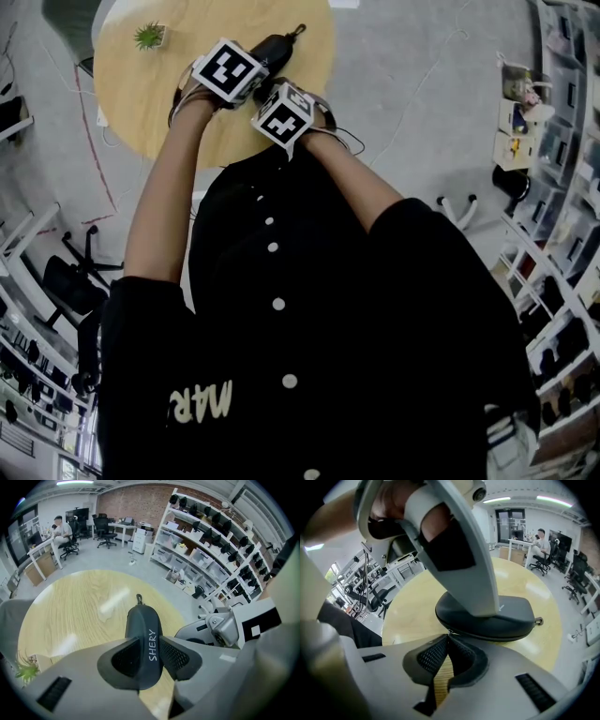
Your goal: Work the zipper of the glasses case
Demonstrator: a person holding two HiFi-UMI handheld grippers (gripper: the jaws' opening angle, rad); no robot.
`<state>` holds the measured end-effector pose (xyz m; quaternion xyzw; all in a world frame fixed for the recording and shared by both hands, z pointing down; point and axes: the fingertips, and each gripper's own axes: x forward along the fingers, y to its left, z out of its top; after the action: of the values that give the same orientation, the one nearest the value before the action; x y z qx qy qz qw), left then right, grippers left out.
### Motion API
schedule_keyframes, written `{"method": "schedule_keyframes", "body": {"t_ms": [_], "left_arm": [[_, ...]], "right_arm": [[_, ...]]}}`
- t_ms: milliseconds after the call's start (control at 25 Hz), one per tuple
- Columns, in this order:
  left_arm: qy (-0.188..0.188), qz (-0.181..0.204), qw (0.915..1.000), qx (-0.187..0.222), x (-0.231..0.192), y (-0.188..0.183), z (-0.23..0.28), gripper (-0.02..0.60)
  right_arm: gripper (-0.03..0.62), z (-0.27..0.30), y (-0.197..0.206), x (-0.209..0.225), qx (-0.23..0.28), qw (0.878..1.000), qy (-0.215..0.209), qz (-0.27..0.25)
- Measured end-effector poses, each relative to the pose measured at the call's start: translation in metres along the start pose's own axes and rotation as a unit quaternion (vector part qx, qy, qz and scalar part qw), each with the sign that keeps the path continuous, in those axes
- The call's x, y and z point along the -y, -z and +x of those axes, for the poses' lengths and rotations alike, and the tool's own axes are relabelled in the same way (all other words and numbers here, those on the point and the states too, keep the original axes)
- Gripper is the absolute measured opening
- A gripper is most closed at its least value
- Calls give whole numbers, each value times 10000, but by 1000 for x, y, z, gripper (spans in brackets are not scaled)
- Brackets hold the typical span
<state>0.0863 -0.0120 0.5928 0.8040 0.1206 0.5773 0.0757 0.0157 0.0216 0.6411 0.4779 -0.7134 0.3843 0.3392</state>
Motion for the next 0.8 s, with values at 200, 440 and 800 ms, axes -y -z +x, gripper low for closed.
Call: {"method": "schedule_keyframes", "body": {"t_ms": [200,440,800], "left_arm": [[114,-264,9986,-448,9,15,-4,133],[120,-47,9998,-121,4,0,0,133],[162,-244,9983,-501,15,17,-4,133]], "right_arm": [[8,0,-2,-3,62,9998,139,159],[8,6,-7,-11,143,9990,237,354],[9,6,-8,-18,119,9981,227,555]]}}
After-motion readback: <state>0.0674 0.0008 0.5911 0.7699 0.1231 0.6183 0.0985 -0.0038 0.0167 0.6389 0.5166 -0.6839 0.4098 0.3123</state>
